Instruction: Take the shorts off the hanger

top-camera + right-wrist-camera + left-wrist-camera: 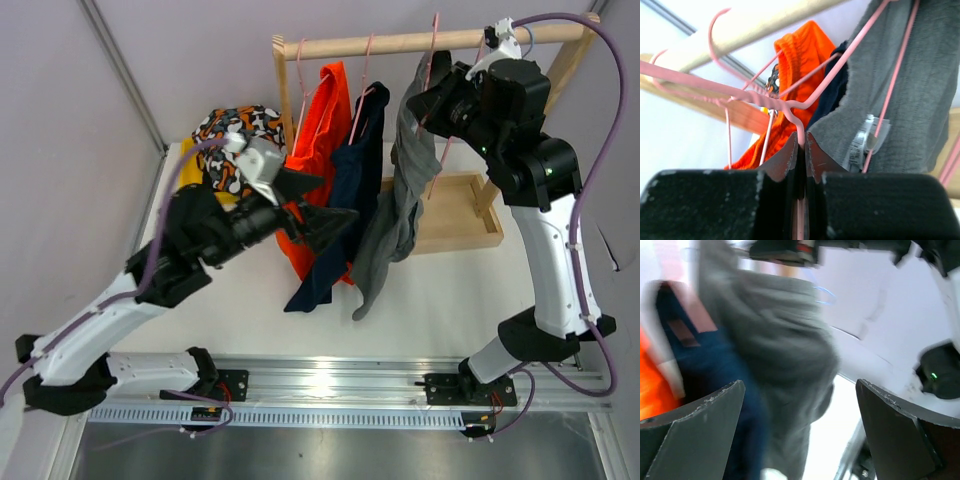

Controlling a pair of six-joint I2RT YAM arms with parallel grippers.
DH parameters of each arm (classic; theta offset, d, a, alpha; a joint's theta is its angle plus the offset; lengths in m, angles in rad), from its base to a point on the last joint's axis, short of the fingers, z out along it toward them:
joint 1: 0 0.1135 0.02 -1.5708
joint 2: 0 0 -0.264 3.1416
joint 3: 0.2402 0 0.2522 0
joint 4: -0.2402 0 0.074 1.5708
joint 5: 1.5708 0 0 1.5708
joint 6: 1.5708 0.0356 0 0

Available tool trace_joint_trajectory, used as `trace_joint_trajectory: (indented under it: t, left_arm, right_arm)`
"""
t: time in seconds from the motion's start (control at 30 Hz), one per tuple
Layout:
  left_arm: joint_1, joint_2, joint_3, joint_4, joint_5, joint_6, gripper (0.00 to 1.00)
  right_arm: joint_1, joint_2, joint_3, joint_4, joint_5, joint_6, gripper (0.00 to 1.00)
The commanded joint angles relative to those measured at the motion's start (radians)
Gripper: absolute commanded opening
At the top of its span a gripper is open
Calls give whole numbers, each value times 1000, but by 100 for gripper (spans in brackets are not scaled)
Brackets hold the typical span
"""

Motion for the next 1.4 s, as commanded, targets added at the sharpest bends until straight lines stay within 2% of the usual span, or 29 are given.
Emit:
trace_joint_trajectory:
  t: [0.0, 0.17, 0.57, 0.63, 0.67, 0.73, 0.77, 0.83, 0.87, 0.9, 0.93, 1.2, 1.37]
  left_arm:
    - [-73, 77, -26, 132, 111, 36, 99]
    - [-127, 157, -122, 320, 151, 38, 99]
    - [-133, 303, -146, 460, 115, 24, 99]
    - [-133, 321, -146, 488, 117, 18, 86]
    - [-133, 331, -145, 496, 118, 16, 68]
    - [-133, 361, -134, 488, 146, 7, 54]
    - [-134, 372, -117, 482, 155, 4, 40]
    - [-143, 384, -114, 468, 165, 1, 27]
    - [-148, 383, -122, 463, 160, 1, 11]
    - [-154, 380, -129, 456, 154, 0, 4]
    - [-168, 366, -137, 444, 136, -2, 0]
    - [-263, 210, -347, 462, 42, -25, 0]
    - [-410, 119, -506, 442, -64, -47, 0]
  right_arm:
    - [28, -86, -36, 133, -1, -6, 0]
    - [47, -115, -52, 123, -6, -12, 0]
    - [54, -224, -184, 155, -7, -2, 0]
    - [53, -233, -200, 158, -7, 4, 0]
    - [53, -235, -202, 158, -7, 4, 0]
    - [53, -236, -202, 156, -7, 5, 0]
    - [51, -236, -201, 156, -3, 4, 0]
    - [50, -235, -195, 156, -1, 0, 0]
    - [45, -227, -182, 155, 2, 0, 0]
    - [42, -221, -175, 147, 3, -2, 0]
    - [39, -218, -167, 143, 3, -3, 0]
    - [-11, -189, -141, 153, -10, -6, 0]
    - [-64, -161, -101, 143, -46, -8, 0]
